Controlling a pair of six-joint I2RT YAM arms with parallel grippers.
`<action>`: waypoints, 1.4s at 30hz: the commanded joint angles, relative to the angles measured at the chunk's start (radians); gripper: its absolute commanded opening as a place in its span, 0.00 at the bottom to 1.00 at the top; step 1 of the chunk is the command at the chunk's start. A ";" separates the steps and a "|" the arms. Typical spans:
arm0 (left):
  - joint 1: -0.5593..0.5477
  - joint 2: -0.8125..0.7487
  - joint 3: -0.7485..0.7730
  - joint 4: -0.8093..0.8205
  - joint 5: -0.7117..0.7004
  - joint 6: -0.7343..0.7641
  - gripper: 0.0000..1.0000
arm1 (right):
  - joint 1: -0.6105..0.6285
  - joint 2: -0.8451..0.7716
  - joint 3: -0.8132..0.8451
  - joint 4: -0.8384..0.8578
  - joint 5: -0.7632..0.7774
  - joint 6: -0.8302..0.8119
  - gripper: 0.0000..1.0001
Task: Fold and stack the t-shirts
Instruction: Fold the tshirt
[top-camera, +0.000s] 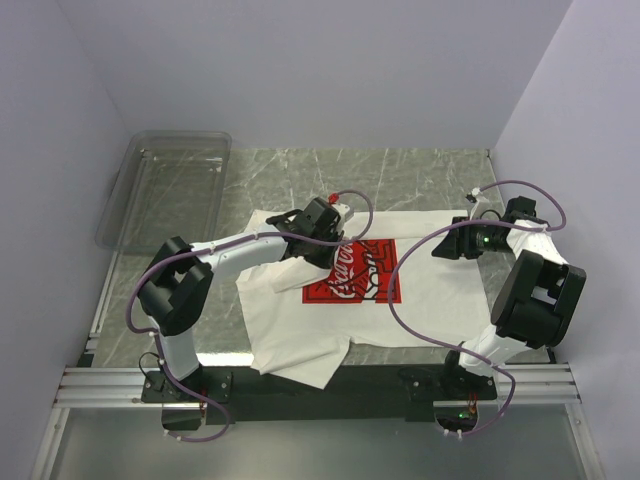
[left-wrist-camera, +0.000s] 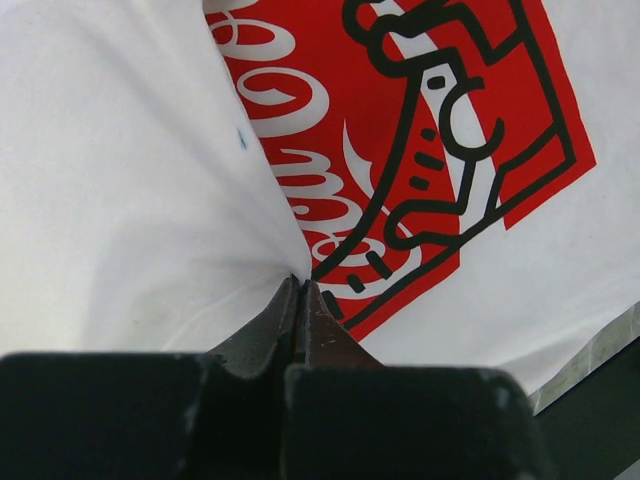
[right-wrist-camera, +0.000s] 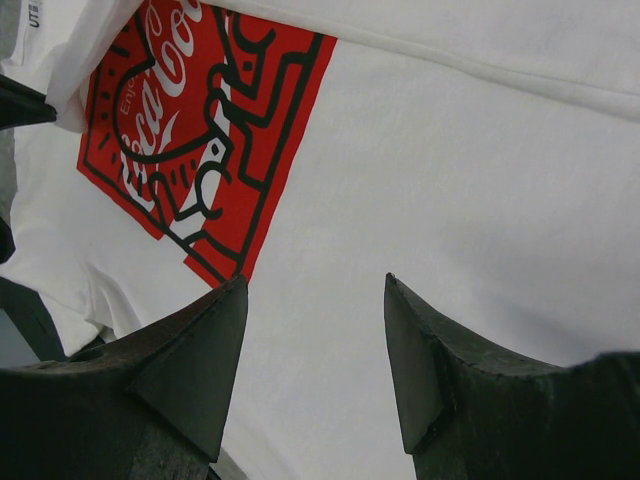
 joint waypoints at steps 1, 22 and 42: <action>-0.009 0.007 0.038 -0.018 0.033 -0.011 0.01 | -0.007 -0.002 0.023 0.003 -0.020 -0.007 0.64; -0.015 0.087 0.130 -0.058 0.115 -0.079 0.01 | -0.007 -0.002 0.020 0.003 -0.019 -0.008 0.64; 0.213 -0.426 -0.380 0.131 -0.171 -0.329 0.66 | 0.032 -0.048 0.027 0.010 0.053 -0.039 0.64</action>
